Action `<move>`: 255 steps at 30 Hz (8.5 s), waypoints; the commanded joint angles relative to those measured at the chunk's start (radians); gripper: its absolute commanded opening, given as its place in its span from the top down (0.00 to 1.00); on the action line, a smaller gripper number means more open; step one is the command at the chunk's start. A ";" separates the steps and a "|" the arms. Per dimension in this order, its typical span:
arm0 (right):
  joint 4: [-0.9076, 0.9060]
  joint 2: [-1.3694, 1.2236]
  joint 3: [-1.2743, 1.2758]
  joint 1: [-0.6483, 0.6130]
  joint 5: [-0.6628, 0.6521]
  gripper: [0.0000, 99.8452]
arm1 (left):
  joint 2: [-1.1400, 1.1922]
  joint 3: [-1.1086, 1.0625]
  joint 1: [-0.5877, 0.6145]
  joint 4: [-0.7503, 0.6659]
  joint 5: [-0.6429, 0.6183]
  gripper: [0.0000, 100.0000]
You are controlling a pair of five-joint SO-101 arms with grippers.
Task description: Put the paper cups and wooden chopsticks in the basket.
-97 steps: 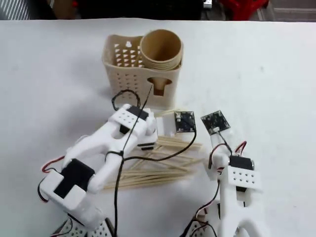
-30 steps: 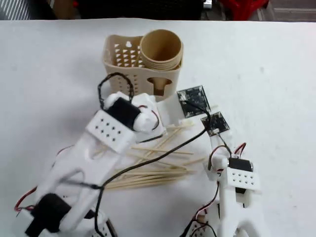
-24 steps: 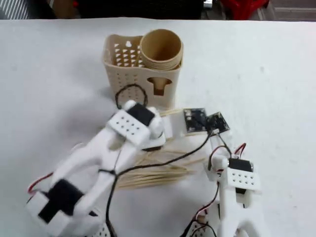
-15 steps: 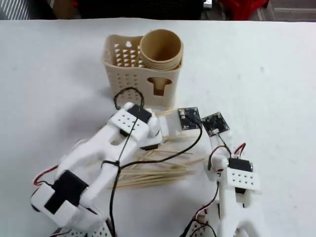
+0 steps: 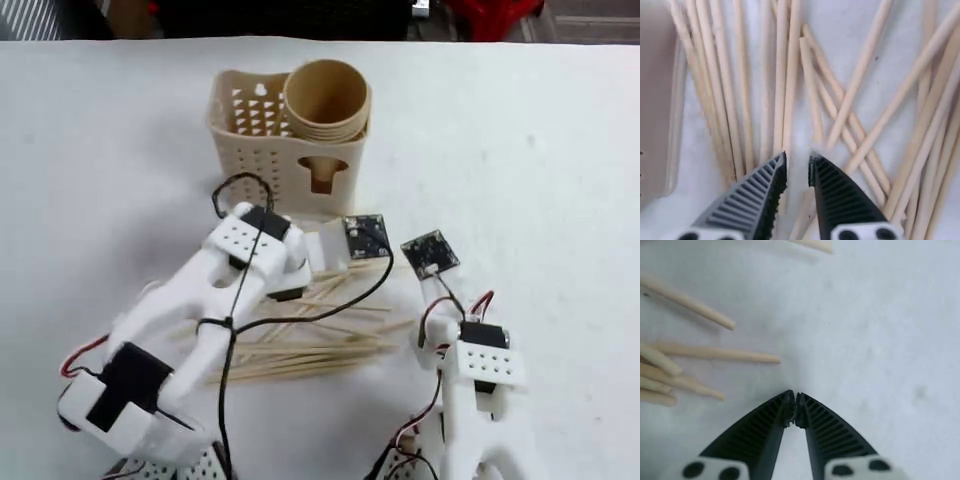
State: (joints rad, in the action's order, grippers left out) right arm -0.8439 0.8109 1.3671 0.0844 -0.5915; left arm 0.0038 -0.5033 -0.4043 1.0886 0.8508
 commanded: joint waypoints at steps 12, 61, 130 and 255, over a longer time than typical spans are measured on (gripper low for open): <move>0.015 0.022 -0.006 -0.007 -0.023 0.98 | 0.116 0.031 -0.062 -0.190 -0.015 0.90; -0.025 0.059 -0.133 0.234 0.017 0.98 | -0.042 -0.081 0.076 -0.075 0.083 0.92; -0.179 0.628 0.160 0.217 -0.064 0.98 | -0.305 1.043 0.001 0.477 -0.160 0.98; -0.128 0.630 0.198 0.180 -0.071 0.98 | 0.156 0.143 -0.008 -0.121 -0.140 0.84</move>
State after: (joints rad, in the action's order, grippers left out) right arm -0.9927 1.4400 1.5727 0.2685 -0.6529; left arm 0.1527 -0.4173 -0.3951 0.9797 0.7004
